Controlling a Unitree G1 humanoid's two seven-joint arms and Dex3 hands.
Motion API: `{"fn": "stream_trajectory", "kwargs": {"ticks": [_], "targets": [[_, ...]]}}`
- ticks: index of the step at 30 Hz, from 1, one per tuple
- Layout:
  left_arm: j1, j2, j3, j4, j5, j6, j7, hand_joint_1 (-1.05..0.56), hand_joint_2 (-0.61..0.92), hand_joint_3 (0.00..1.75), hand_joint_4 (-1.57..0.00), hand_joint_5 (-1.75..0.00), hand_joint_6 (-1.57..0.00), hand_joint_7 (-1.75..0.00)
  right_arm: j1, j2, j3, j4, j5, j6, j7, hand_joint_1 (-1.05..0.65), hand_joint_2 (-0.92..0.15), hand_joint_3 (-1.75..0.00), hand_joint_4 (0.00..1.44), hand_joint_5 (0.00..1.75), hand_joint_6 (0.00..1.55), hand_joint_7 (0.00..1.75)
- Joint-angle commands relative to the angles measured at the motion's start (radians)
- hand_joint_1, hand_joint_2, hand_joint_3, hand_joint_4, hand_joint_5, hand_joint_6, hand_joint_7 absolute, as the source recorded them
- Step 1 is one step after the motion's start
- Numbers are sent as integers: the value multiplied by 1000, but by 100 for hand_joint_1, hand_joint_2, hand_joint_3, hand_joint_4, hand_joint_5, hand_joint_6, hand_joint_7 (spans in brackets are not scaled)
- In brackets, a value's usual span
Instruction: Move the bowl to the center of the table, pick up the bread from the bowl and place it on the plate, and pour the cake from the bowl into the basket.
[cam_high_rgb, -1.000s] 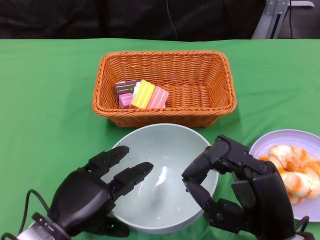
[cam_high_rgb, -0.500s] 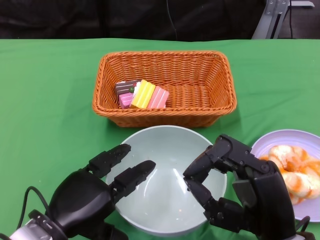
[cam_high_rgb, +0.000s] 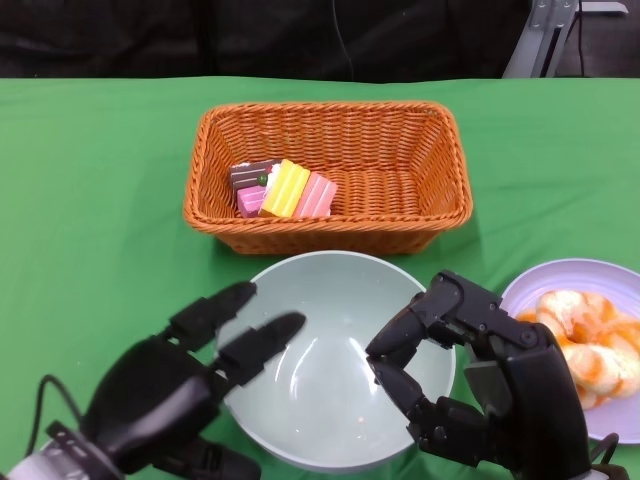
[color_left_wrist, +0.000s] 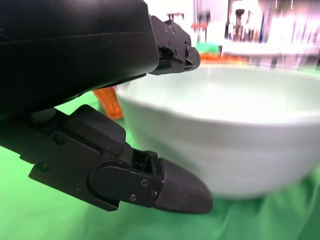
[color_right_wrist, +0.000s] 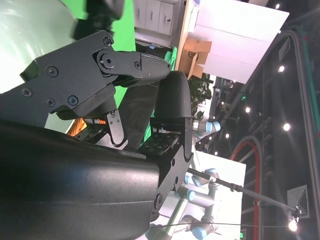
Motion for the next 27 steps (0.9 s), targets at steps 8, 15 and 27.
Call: {"fn": "stream_trajectory", "kwargs": {"ticks": [8, 15, 27], "targets": [[-46, -23, 53, 122, -42, -155, 80, -105, 92, 49, -18, -9, -22, -3, 7, -7, -9, 3, 20, -12, 5, -33, -66, -64, 73, 155, 62, 136], [-45, -102, 41, 153, -628, -324, -180, -75, 92, 26, -51, -19, -54, -8, -1, -12, -18, 27, 23, -30, 6, -33, -64, -67, 73, 154, 62, 136], [-10, -183, 127, 28, -1087, -218, -591, -25, 82, 36, -90, -84, -111, -45, -3, -4, -23, 47, 20, -50, 2, -33, -61, -73, 74, 155, 63, 135]]}}
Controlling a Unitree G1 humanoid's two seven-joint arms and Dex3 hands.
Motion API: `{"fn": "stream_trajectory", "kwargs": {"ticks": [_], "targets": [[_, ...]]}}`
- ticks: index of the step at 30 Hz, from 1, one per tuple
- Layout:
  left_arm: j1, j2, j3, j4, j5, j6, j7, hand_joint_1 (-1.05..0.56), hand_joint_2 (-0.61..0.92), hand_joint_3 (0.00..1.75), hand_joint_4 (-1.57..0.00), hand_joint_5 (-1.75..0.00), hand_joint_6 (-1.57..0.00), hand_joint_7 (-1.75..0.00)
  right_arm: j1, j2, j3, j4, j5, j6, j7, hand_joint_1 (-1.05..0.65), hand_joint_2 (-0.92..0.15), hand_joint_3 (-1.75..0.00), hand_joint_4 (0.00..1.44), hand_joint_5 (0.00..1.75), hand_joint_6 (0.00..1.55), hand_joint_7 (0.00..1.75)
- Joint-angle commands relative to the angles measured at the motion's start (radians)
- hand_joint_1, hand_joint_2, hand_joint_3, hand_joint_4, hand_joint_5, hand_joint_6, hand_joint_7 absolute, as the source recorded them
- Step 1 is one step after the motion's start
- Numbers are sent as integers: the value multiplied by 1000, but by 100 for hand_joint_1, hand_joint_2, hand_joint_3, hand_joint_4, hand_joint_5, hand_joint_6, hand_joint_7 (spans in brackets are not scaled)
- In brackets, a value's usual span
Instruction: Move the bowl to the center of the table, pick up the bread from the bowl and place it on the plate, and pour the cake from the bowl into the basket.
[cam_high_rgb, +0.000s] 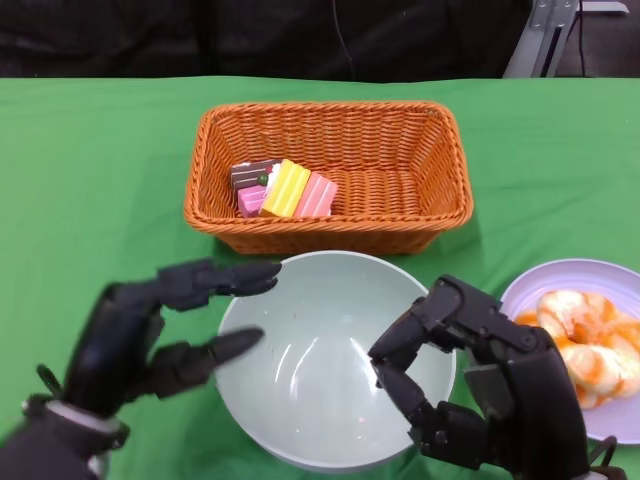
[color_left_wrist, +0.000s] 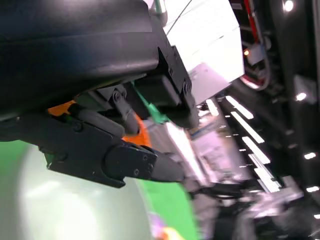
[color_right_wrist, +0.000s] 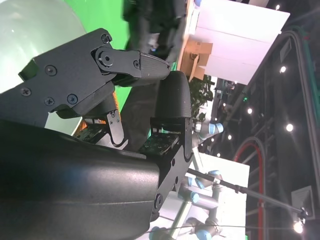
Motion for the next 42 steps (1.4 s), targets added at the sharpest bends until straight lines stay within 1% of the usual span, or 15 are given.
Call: {"fn": "stream_trajectory", "kwargs": {"ticks": [1, 3, 4, 5, 6, 7, 8, 9, 11, 15, 23, 29, 32, 36, 42], "targets": [[22, -19, 51, -36, -50, 47, -90, -24, 81, 38, -90, -86, -111, -47, 1, -3, -9, 9, 7, -17, -4, -33, -61, -73, 74, 155, 63, 135], [28, -38, 80, -45, -52, 63, -127, -24, 80, 41, -90, -88, -111, -49, 1, -3, -9, 10, 7, -19, -4, -33, -60, -74, 74, 155, 64, 135], [42, -28, 78, -106, -142, 171, -190, -24, 79, 42, -89, -88, -111, -50, 0, -3, -9, 11, 10, -17, -2, -33, -60, -74, 74, 155, 64, 135], [53, -22, 79, -154, -210, 257, -242, -16, 72, 69, -86, -119, -103, -82, -1, -4, -10, 14, 13, -16, 0, -33, -60, -75, 73, 155, 64, 135], [62, -20, 86, -191, -258, 325, -283, -12, 58, 102, -82, -143, -89, -118, -1, -4, -11, 17, 13, -15, 1, -33, -60, -75, 73, 155, 64, 135], [68, -22, 97, -218, -283, 371, -311, -11, 53, 114, -80, -152, -84, -131, -1, -5, -12, 18, 12, -14, 1, -33, -60, -75, 73, 155, 63, 136], [71, -29, 112, -231, -282, 392, -326, -10, 50, 120, -79, -157, -81, -137, -1, -6, -13, 19, 12, -14, 2, -33, -60, -75, 73, 155, 63, 136], [74, -36, 127, -243, -279, 412, -338, -8, 48, 126, -79, -160, -80, -142, -1, -6, -14, 19, 12, -14, 3, -32, -60, -75, 73, 155, 63, 136], [80, -51, 152, -259, -270, 441, -358, -7, 46, 131, -79, -162, -79, -145, -2, -6, -14, 19, 13, -15, 4, -32, -60, -76, 73, 155, 63, 136], [79, -95, 189, -265, -246, 467, -387, -7, 42, 135, -81, -163, -81, -144, -9, -3, -24, 37, 22, -29, 4, -32, -59, -76, 73, 154, 63, 136], [87, -146, 237, -279, -237, 519, -446, -9, 50, 120, -80, -167, -80, -145, -11, 1, -34, 44, 25, -29, 0, -31, -57, -80, 71, 156, 64, 135], [101, -198, 254, -281, -207, 522, -448, -15, 54, 109, -79, -168, -77, -149, -34, -21, -82, 73, 66, -36, 20, -27, -47, -98, 71, 156, 64, 133], [101, -213, 255, -265, -195, 518, -464, -14, 55, 109, -78, -169, -75, -151, -50, -30, -109, 92, 90, -49, 34, -22, -43, -107, 68, 160, 63, 133], [107, -232, 258, -257, -185, 531, -477, -15, 55, 109, -78, -171, -74, -152, -61, -30, -144, 103, 64, -56, 16, -27, -43, -103, 69, 162, 65, 134], [98, -247, 257, -260, -153, 545, -475, -15, 58, 104, -72, -170, -73, -151, -77, -39, -181, 113, 88, -55, 24, -26, -43, -106, 69, 161, 65, 135]]}}
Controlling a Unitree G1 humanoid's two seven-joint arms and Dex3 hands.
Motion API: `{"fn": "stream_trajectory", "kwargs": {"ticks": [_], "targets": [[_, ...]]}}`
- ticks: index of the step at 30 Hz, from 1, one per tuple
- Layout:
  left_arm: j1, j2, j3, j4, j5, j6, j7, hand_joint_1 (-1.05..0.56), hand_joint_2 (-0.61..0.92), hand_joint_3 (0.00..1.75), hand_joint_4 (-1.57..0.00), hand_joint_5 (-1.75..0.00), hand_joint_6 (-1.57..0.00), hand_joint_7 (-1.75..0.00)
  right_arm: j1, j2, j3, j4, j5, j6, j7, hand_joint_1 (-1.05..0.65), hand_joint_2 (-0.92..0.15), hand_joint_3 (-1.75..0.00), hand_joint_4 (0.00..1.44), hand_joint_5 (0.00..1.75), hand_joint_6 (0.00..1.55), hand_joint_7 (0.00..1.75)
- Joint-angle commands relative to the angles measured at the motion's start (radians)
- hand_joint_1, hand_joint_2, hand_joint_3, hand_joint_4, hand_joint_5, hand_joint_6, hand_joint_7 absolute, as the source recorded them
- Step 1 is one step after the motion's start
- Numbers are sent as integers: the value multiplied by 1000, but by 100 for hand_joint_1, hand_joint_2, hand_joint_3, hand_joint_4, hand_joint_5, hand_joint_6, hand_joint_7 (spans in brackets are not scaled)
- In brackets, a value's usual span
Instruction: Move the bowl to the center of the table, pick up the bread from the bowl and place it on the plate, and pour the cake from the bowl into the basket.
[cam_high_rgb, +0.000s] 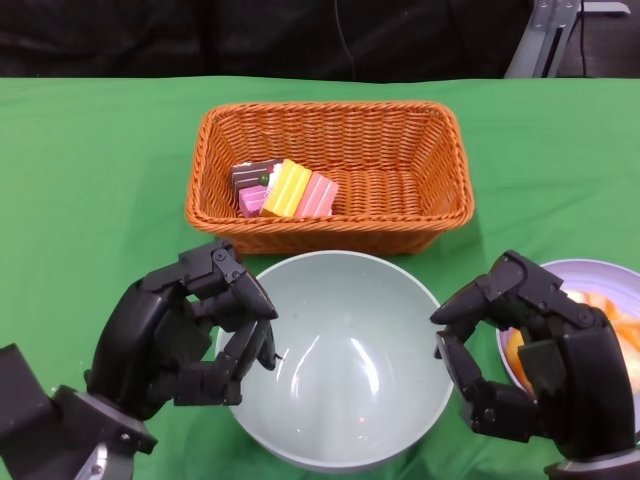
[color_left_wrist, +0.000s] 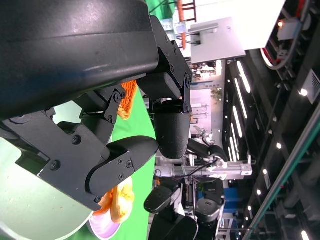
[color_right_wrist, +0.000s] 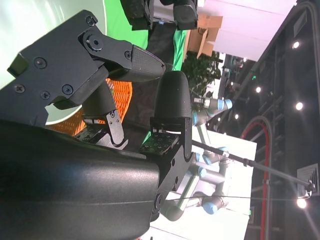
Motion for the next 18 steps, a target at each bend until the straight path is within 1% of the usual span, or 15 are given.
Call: {"fn": "stream_trajectory", "kwargs": {"ticks": [1, 6, 10, 13, 15, 18], "targets": [[-2, -2, 8, 4, 31, 2, 1, -15, 58, 104, -72, -170, -72, -151, -19, -14, -31, 12, 28, -14, 4, -23, -43, -108, 69, 160, 65, 134], [-21, -36, 6, 9, 55, -8, 6, -13, 58, 107, -72, -166, -73, -148, -29, -23, -52, 20, 56, -21, 23, -16, -43, -114, 70, 157, 64, 132], [-31, -56, 6, 4, 81, -12, 17, -6, 53, 122, -77, -162, -75, -147, -30, -17, -62, 21, 67, -26, 27, -11, -45, -114, 74, 150, 67, 126], [-36, -65, 8, -5, 78, 4, 17, -2, 48, 135, -79, -163, -76, -147, -34, -18, -69, 24, 73, -23, 32, -9, -49, -113, 76, 149, 68, 122], [-38, -64, 10, -2, 82, 6, 16, -3, 47, 135, -79, -165, -76, -148, -39, -18, -75, 30, 78, -13, 34, -8, -50, -110, 78, 150, 70, 119], [-42, -63, 14, 8, 85, 4, 14, -6, 50, 127, -79, -165, -75, -150, -48, -24, -85, 45, 79, 2, 36, -6, -52, -107, 79, 150, 72, 115]]}}
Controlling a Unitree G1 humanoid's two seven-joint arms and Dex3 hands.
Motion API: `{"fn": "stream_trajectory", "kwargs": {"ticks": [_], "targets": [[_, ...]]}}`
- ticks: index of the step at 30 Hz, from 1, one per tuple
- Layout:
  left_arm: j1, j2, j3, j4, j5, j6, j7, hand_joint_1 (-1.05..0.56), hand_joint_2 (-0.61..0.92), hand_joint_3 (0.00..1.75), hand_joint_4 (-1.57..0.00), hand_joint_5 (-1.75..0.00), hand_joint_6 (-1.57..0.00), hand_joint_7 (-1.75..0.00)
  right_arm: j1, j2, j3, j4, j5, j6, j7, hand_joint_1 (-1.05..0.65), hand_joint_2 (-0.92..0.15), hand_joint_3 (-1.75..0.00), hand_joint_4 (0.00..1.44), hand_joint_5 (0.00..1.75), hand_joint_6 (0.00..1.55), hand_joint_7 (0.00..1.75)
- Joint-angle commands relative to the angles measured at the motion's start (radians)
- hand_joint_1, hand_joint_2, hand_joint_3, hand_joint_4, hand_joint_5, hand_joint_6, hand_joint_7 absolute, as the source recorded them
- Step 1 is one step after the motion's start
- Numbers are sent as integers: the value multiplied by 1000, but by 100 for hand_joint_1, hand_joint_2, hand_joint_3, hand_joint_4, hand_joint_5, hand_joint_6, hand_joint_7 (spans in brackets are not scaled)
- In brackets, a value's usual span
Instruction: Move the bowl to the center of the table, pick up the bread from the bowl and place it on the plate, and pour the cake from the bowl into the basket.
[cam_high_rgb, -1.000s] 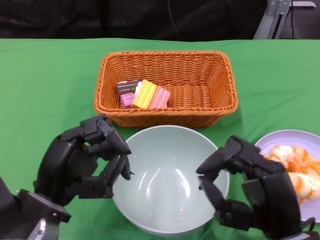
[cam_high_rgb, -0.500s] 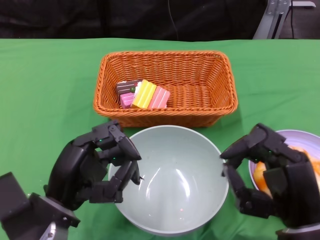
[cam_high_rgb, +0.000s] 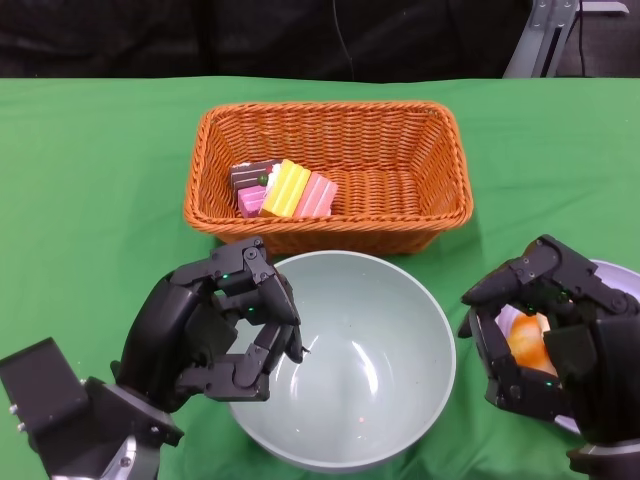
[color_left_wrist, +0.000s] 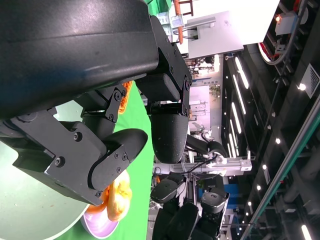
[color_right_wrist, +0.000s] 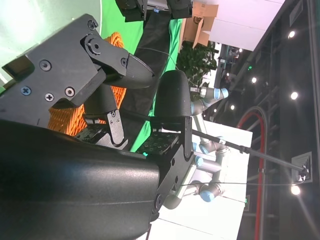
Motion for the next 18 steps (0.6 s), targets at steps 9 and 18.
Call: {"fn": "stream_trajectory", "kwargs": {"ticks": [9, 18], "targets": [[-37, 14, 33, 46, -6, 15, -11, -4, 48, 131, -79, -167, -76, -148, -27, -20, -29, 20, 24, 49, 31, -11, -52, -103, 78, 152, 72, 119], [-52, 16, 52, 30, 9, 50, 30, -8, 53, 117, -76, -170, -74, -152, -28, -10, 3, -27, 26, 109, 51, -14, -49, -101, 79, 154, 73, 119]]}}
